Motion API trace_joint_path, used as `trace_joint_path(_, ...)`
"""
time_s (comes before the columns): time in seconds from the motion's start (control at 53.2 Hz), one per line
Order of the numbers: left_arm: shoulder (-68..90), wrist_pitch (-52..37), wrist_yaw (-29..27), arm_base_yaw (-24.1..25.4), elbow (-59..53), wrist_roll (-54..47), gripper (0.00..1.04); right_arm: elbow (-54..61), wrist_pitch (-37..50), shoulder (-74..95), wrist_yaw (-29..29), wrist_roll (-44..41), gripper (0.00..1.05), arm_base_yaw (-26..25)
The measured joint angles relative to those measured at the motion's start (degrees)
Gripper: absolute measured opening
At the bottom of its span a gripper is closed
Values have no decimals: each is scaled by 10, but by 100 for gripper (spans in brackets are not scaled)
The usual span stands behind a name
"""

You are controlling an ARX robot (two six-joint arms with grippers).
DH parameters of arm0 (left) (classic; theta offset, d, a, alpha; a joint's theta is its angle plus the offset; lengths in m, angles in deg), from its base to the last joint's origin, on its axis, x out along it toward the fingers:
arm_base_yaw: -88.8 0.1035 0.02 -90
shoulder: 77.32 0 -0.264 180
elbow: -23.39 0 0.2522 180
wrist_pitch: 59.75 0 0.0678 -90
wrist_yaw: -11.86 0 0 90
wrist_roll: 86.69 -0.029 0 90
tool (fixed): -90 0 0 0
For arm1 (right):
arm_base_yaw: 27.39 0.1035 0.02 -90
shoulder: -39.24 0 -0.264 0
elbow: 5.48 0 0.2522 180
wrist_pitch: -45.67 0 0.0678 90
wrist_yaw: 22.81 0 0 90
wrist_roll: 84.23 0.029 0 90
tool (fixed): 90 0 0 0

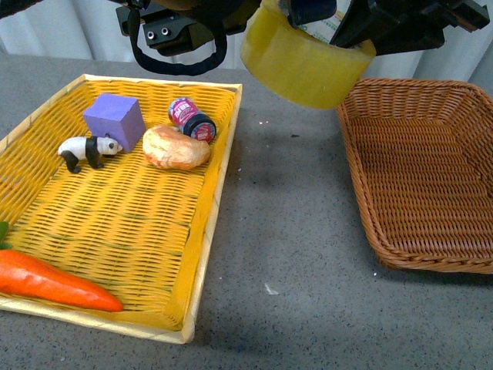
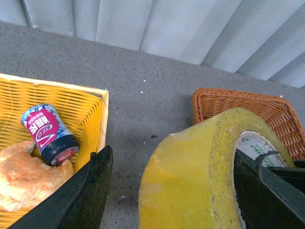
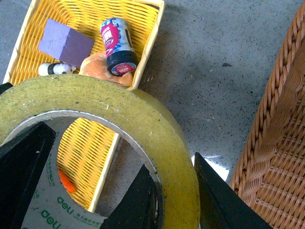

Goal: Move tape to another basket

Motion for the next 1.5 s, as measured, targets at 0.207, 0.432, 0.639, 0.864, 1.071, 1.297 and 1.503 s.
trace_joint_path(0.207, -3, -22, 44, -4, -7, 0, 74, -11, -1, 1, 13, 12, 16, 0)
trace_joint_path(0.432, -21, 53, 138, -19, 2, -145, 88, -6, -3, 4, 29, -78, 15, -13)
trace_joint_path(0.639, -3, 99, 61, -13, 31, -215, 98, 16, 27, 10, 50, -142, 15, -31)
trace_joint_path(0.864, 4, 92, -36, 44, 35, -97, 98, 19, 31, 10, 72, -128, 15, -43)
trace_joint_path(1.071, 3, 73, -61, 110, 25, 14, 98, 54, 61, 10, 91, -116, 15, -96)
trace_joint_path(1.297, -13, 118, -66, 161, 8, 17, 98, 115, 104, 10, 130, -122, 15, -135)
trace_joint_path(1.503, -35, 129, -78, 202, -7, 17, 98, 132, 127, 30, 136, -128, 15, -155)
